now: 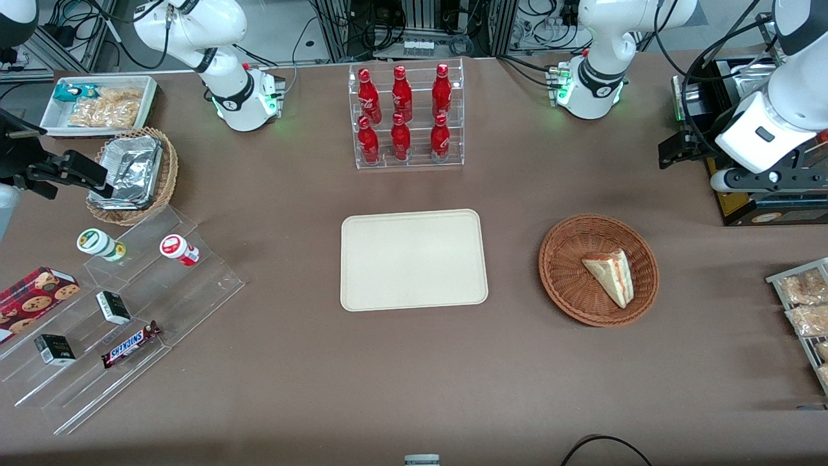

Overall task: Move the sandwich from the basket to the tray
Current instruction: 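Move the left gripper over the wrapped sandwich in the wicker basket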

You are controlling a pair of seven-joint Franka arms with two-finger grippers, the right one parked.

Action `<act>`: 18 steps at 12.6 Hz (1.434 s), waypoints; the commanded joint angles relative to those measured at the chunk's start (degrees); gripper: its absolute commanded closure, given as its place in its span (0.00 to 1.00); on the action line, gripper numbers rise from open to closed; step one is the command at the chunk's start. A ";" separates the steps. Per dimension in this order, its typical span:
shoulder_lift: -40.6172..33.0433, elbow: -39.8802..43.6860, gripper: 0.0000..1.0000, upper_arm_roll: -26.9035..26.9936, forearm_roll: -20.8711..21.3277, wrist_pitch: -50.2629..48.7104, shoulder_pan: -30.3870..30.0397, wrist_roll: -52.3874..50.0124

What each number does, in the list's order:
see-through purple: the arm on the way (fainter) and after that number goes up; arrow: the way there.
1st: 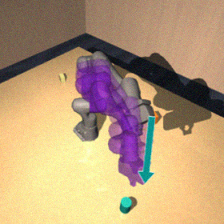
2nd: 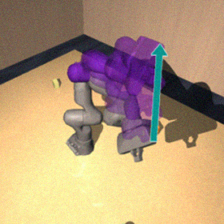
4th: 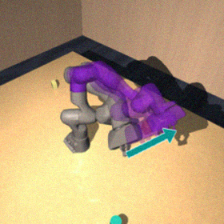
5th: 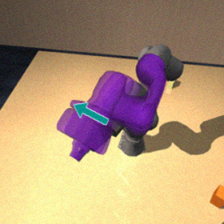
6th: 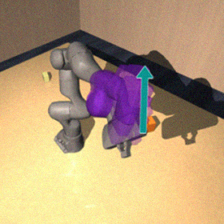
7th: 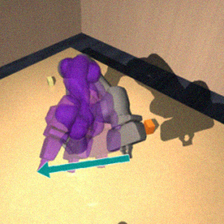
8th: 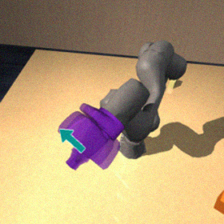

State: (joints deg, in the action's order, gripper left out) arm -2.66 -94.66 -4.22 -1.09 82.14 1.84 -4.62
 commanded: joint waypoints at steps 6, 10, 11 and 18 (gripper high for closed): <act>4.06 -3.85 0.00 -0.53 3.10 3.53 0.00 1.28; 5.30 -14.38 0.00 -0.62 3.38 17.92 -0.09 0.76; 5.56 -17.28 0.00 -0.62 3.38 22.14 -0.17 0.58; 9.07 -30.23 0.00 -0.44 3.20 45.02 -0.53 -11.34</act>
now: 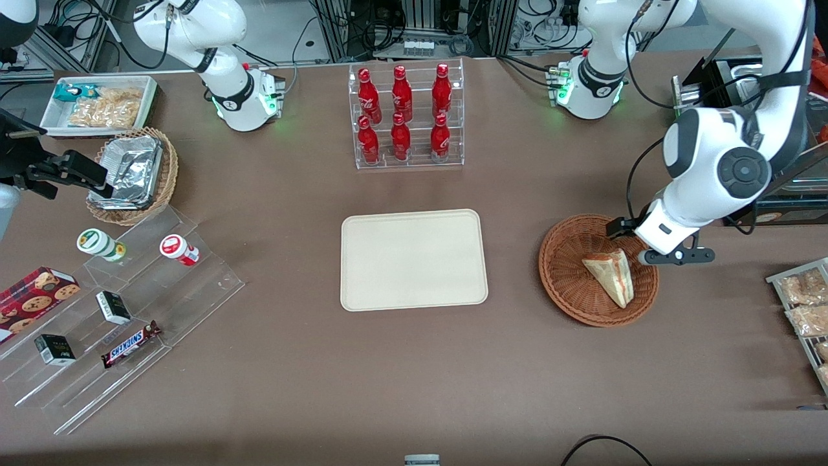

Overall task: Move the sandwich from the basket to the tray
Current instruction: 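Move the left gripper over the wrapped sandwich in the wicker basket, then lower the left gripper and close it on the sandwich's edge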

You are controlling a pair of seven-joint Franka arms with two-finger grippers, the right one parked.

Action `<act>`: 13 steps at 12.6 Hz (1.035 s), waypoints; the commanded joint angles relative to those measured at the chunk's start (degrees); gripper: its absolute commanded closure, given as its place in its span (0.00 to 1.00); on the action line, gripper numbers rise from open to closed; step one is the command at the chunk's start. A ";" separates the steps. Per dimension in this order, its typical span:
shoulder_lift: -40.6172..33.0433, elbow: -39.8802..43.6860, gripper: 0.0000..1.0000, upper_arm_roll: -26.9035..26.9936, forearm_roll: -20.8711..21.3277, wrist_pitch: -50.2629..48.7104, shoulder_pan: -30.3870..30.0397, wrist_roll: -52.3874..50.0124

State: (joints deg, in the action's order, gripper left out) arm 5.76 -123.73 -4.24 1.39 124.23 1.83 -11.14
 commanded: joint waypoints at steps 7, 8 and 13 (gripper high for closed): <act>5.93 -0.64 0.00 -0.42 0.37 9.89 -0.42 -24.53; 6.02 -0.55 0.00 -0.42 0.37 9.89 -0.42 -24.63; 10.14 2.61 0.00 -0.42 0.02 9.98 -0.60 -24.80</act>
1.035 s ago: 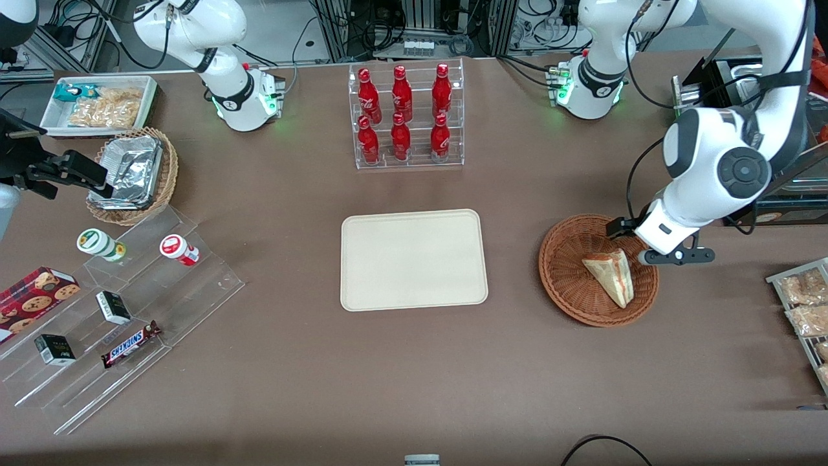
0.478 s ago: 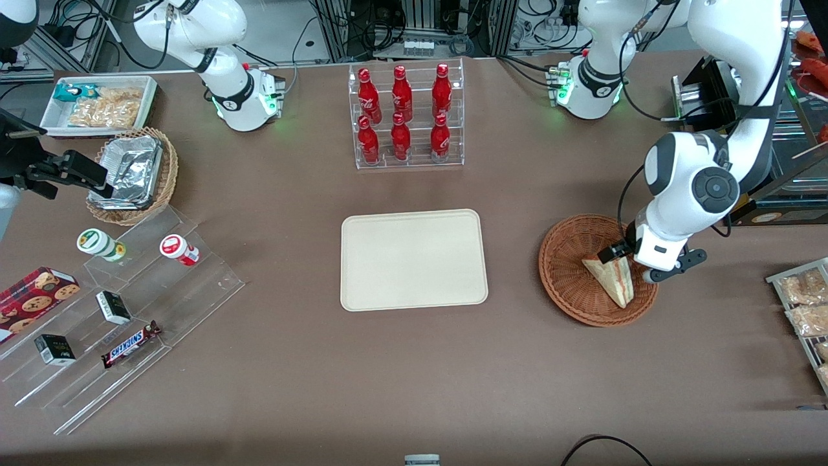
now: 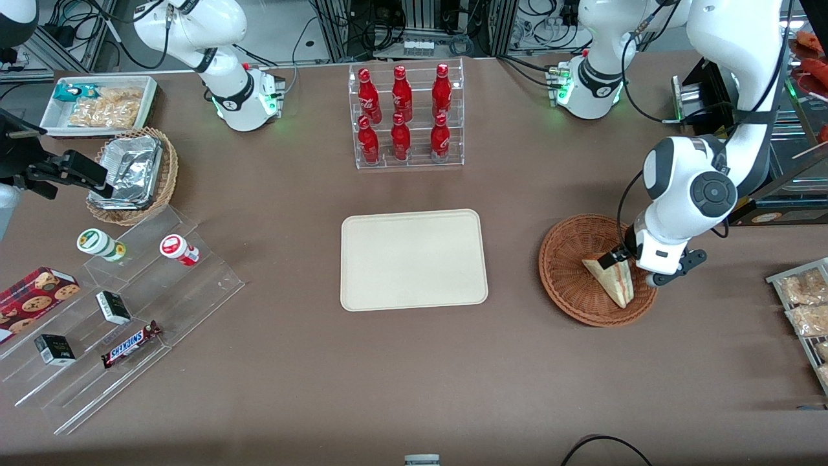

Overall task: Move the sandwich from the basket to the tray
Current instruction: 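Lower the left gripper and close it on the sandwich's edge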

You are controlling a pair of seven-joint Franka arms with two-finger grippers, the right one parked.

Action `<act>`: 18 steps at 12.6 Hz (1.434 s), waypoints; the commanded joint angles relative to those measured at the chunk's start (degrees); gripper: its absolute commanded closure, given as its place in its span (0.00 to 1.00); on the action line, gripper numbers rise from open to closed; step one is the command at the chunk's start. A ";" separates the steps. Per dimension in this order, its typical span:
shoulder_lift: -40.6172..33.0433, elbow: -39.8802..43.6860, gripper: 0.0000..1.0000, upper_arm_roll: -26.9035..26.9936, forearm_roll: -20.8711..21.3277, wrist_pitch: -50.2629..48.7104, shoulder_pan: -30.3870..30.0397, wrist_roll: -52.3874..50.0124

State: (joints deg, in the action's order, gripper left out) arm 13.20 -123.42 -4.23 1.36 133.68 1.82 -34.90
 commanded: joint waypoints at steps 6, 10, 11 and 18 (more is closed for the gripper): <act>8.07 6.52 0.00 -0.43 -1.19 1.58 -0.50 -4.91; 8.69 6.44 0.40 -0.43 -1.10 1.32 -0.59 -4.82; 8.60 6.09 0.40 -0.34 -1.10 0.54 -0.59 -4.65; 6.05 12.74 0.91 -0.51 0.48 -17.09 -0.15 8.15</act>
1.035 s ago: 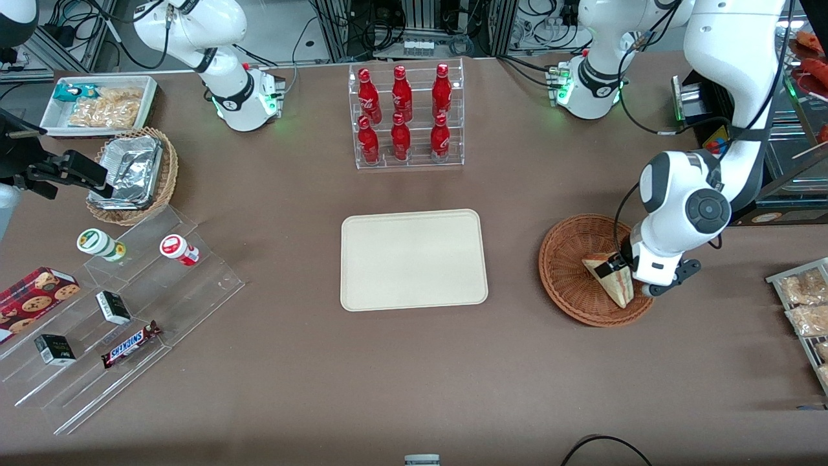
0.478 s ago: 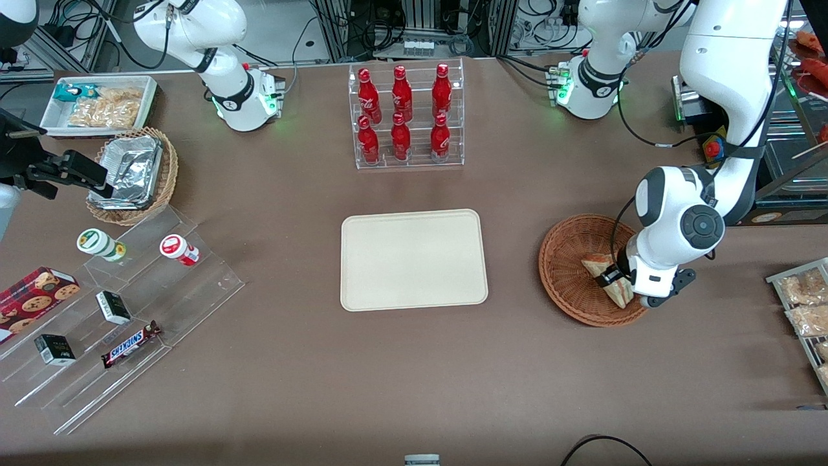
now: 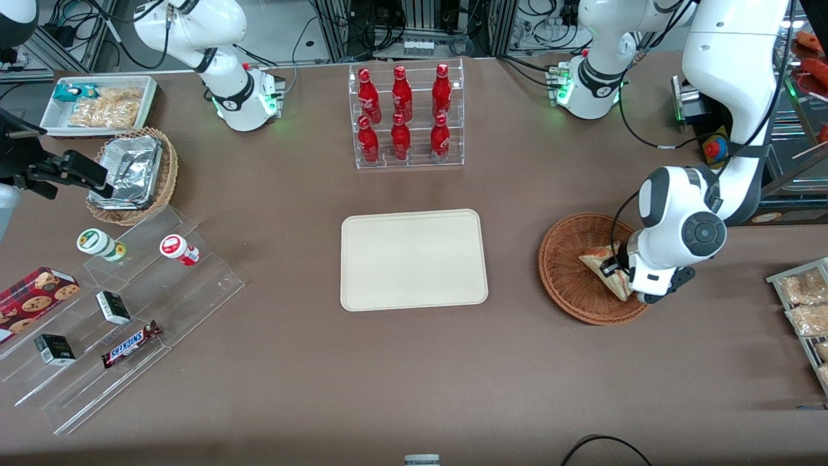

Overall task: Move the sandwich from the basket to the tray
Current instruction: 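Lift the sandwich and carry it over the cream tray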

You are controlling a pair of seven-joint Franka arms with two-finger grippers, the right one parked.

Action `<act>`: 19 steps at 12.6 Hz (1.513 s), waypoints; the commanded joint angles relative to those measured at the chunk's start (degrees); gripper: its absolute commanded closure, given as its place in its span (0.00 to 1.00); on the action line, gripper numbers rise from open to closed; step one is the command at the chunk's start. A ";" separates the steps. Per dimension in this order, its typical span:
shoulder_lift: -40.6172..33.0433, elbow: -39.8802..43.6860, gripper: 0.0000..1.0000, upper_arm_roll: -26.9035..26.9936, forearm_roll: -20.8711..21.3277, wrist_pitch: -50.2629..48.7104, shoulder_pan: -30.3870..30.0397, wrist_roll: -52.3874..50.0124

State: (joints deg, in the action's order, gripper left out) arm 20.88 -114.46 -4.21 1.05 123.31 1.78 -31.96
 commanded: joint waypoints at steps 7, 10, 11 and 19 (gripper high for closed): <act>-0.49 10.22 1.00 -1.42 -1.66 -16.17 13.84 3.04; 2.48 13.80 0.99 -1.33 -4.04 -14.07 20.87 0.68; 4.41 15.82 0.99 -1.33 -3.96 -12.84 23.50 -1.42; 19.54 32.18 1.00 -1.33 -3.60 -7.14 37.58 -16.63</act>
State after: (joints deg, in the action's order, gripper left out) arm 36.67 -86.85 -6.25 -2.43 114.78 37.19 -46.15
